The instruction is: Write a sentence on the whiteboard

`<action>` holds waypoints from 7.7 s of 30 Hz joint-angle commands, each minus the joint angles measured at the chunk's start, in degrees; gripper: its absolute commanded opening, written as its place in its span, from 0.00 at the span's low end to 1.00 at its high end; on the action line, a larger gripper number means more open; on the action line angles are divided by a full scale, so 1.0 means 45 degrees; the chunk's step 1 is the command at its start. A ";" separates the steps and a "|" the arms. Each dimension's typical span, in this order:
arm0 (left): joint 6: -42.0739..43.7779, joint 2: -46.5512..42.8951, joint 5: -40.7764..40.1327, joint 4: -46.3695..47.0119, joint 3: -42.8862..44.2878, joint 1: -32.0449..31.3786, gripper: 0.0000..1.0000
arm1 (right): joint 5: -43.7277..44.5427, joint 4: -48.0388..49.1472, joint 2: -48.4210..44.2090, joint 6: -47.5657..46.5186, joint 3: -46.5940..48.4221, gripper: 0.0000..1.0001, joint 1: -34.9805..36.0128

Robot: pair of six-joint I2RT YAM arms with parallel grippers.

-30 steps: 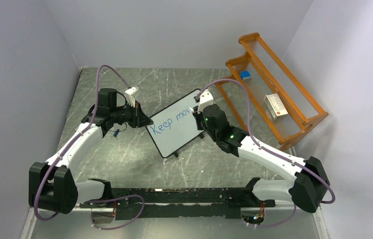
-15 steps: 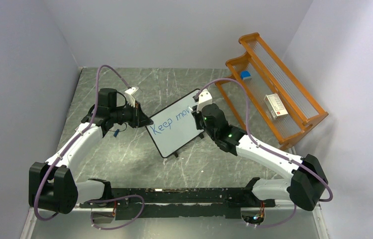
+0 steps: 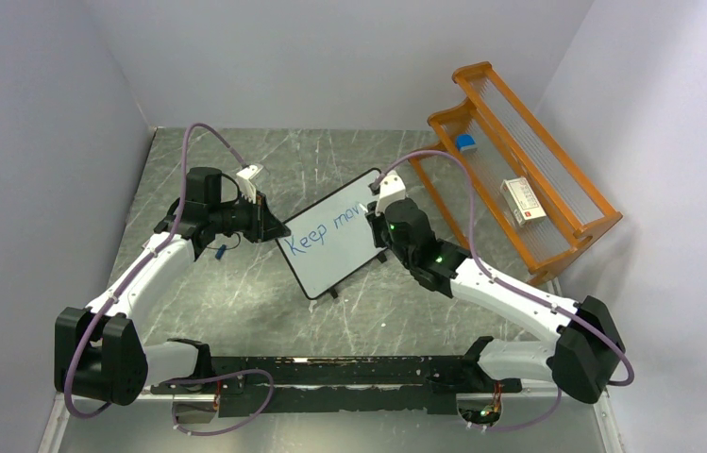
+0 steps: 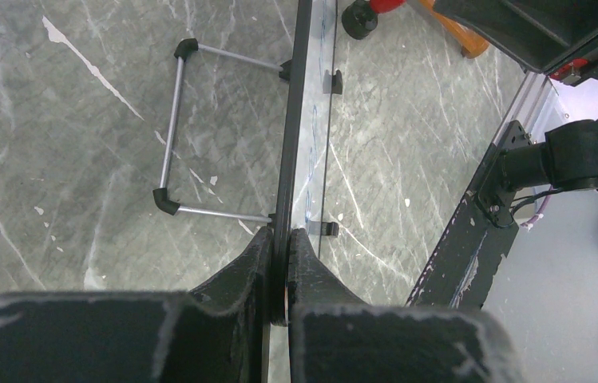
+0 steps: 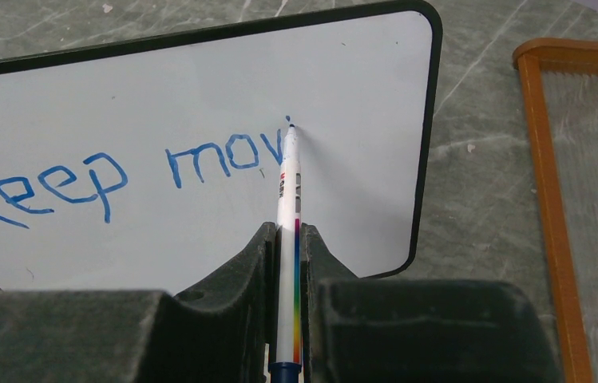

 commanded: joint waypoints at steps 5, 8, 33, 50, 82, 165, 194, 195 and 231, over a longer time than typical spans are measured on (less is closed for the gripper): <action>0.0744 0.0432 -0.1585 -0.1012 -0.0167 -0.0163 0.05 | 0.0110 0.0162 -0.0329 0.0222 -0.0358 0.00 -0.0125; 0.0744 0.0425 -0.1576 -0.0998 -0.0182 -0.0163 0.05 | 0.0071 0.0253 -0.0220 0.0196 -0.0329 0.00 -0.0112; 0.0744 0.0414 -0.1551 -0.0976 -0.0165 -0.0163 0.05 | -0.0094 -0.0353 -0.0090 0.0444 -0.0596 0.00 -0.0132; 0.0744 0.0486 -0.1536 -0.0993 -0.0164 -0.0153 0.05 | 0.0291 -0.0015 -0.0617 0.0461 -0.0684 0.00 -0.0163; 0.0764 0.0452 -0.1496 -0.0993 -0.0185 -0.0163 0.05 | -0.0007 0.0983 -0.0095 0.0217 -0.0233 0.00 -0.0460; 0.0744 0.0493 -0.1556 -0.0993 -0.0149 -0.0163 0.05 | 0.0003 0.0687 0.0222 0.0554 -0.0319 0.00 -0.0851; 0.0744 0.0443 -0.1654 -0.1036 -0.0158 -0.0163 0.05 | 0.0122 0.0105 -0.0500 0.0863 -0.0995 0.00 -0.0850; 0.0746 0.0442 -0.1678 -0.1042 -0.0164 -0.0163 0.05 | 0.0152 0.0129 -0.0567 0.0849 -0.0992 0.00 -0.0851; 0.0764 0.0603 -0.1536 -0.1051 -0.0132 -0.0163 0.05 | -0.0110 0.1650 0.0216 0.0499 -0.0341 0.00 -0.1398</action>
